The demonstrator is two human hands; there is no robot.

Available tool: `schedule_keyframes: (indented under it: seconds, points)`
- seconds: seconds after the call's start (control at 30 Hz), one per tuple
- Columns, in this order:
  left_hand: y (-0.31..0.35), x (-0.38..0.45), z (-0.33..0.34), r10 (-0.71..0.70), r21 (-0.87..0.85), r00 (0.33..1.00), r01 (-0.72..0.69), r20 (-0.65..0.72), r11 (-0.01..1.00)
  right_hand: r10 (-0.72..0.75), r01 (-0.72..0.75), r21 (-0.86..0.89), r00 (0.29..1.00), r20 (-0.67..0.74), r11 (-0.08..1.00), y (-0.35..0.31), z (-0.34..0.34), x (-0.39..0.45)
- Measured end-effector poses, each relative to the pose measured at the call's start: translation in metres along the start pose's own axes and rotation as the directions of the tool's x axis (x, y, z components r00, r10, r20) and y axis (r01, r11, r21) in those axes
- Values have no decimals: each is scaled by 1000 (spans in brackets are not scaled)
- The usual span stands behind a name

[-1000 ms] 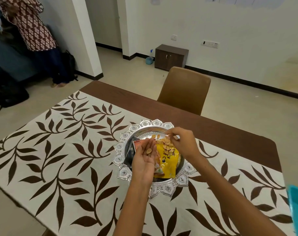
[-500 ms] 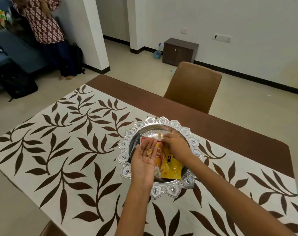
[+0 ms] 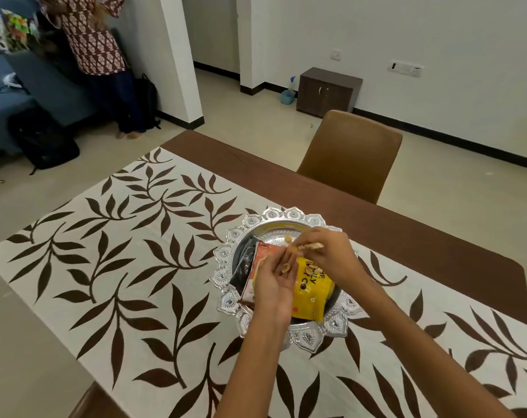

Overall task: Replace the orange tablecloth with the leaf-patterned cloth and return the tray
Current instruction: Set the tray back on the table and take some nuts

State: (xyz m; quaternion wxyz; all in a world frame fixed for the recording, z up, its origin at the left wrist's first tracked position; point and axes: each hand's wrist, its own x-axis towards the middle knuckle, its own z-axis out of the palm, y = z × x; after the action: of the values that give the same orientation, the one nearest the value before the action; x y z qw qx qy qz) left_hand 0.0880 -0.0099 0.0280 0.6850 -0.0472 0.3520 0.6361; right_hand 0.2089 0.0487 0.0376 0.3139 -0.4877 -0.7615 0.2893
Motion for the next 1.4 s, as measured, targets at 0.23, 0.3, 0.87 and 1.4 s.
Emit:
schedule_keyframes:
  seconds: [0.23,0.3,0.87,1.4]
  points:
    - [-2,9,10,-134,-136,987,122,-84,983,-244,262,-86,954,176,961,-18,7,-11]
    - [-1,7,14,-142,-126,987,132,-73,983,-236,248,-71,961,143,966,-20,3,-12]
    - [0,-3,3,-96,-61,995,95,-26,994,201,37,-537,904,378,843,41,15,-16]
    - [-8,-10,-2,-83,-33,994,81,-74,996,240,-251,-272,968,-72,929,26,6,-21]
